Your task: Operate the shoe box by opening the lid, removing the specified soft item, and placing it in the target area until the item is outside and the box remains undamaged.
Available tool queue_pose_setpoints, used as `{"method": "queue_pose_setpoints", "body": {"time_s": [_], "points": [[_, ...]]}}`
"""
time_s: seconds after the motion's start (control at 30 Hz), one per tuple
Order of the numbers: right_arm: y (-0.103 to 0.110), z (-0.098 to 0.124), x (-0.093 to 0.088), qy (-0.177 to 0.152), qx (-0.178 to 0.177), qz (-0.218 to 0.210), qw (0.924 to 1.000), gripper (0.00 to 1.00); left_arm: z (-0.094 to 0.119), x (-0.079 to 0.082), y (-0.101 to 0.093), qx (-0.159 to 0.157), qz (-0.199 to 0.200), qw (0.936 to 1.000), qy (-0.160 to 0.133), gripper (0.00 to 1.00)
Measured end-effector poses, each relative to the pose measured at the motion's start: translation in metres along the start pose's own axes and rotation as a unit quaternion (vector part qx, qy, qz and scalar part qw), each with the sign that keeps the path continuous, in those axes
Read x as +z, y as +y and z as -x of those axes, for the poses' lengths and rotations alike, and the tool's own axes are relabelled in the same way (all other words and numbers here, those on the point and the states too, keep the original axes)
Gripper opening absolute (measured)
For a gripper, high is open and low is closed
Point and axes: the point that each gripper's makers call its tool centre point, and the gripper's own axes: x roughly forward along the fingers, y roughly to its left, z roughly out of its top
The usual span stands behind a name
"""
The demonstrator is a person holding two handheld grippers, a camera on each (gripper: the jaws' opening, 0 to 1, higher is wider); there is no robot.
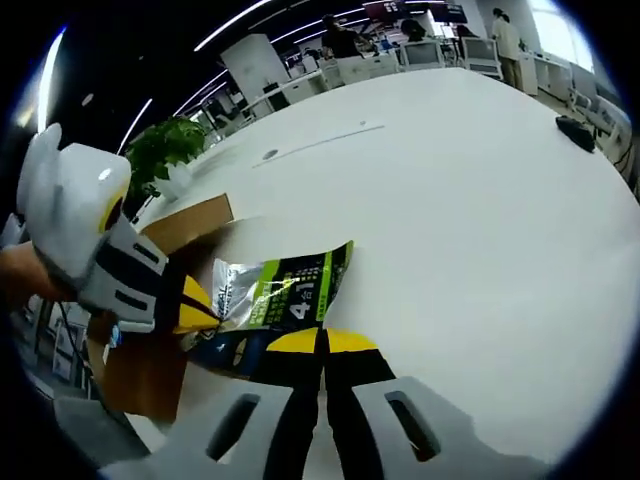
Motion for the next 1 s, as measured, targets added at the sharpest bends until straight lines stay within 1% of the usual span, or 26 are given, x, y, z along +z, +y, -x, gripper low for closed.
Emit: {"method": "queue_pose_setpoints", "body": {"time_s": [0.1,0.17,0.23,0.27,0.37,0.43,0.47,0.53,0.6,0.63,0.67,0.7,0.73,0.83,1.0], "points": [[0.000,-0.002,-0.003,0.004,0.000,-0.003,1.0000,0.00,0.000,-0.001,0.002,0.004,-0.010,0.9999,0.004,0.01],[0.000,-0.004,-0.005,0.008,0.002,-0.007,0.9999,0.00,0.000,-0.001,0.007,0.019,-0.041,0.9989,0.008,0.01],[0.001,-0.007,-0.009,0.013,0.003,-0.009,0.9999,0.00,0.001,-0.003,0.009,0.035,-0.081,0.9959,0.017,0.02],[0.002,-0.008,-0.009,0.013,0.003,-0.008,0.9999,0.00,0.001,-0.005,0.008,0.038,-0.087,0.9952,0.021,0.02],[0.001,-0.008,-0.011,0.015,-0.002,-0.007,0.9999,0.00,0.003,-0.006,0.006,0.040,-0.098,0.9942,0.019,0.04],[0.001,-0.008,-0.011,0.015,-0.005,-0.009,0.9998,0.00,0.007,-0.007,0.007,0.048,-0.127,0.9905,0.023,0.06],[0.001,-0.008,-0.010,0.010,-0.005,-0.008,0.9999,0.00,0.009,-0.008,0.010,0.060,-0.151,0.9864,0.026,0.07],[-0.001,-0.009,-0.011,0.009,-0.008,-0.014,0.9998,0.00,0.013,-0.011,0.010,0.066,-0.170,0.9828,0.029,0.10],[-0.002,-0.009,-0.012,0.009,-0.012,-0.020,0.9997,0.00,0.017,-0.011,0.010,0.066,-0.168,0.9833,0.024,0.10],[-0.003,-0.009,-0.012,0.008,-0.013,-0.018,0.9997,0.00,0.020,-0.009,0.012,0.067,-0.163,0.9842,0.016,0.11],[-0.003,-0.009,-0.012,0.009,-0.015,-0.015,0.9997,0.00,0.022,-0.007,0.011,0.065,-0.152,0.9862,0.006,0.11],[-0.004,-0.010,-0.013,0.010,-0.017,-0.010,0.9998,0.00,0.025,-0.003,0.010,0.059,-0.136,0.9889,-0.010,0.11],[-0.004,-0.010,-0.013,0.010,-0.017,-0.008,0.9998,0.00,0.027,-0.002,0.009,0.055,-0.128,0.9901,-0.014,0.11],[-0.004,-0.009,-0.013,0.014,-0.017,-0.011,0.9997,0.00,0.035,0.006,0.002,0.034,-0.089,0.9944,-0.046,0.12],[-0.003,-0.008,-0.015,0.015,-0.025,-0.010,0.9995,0.00,0.046,0.009,0.006,0.037,-0.078,0.9942,-0.064,0.13]]}}
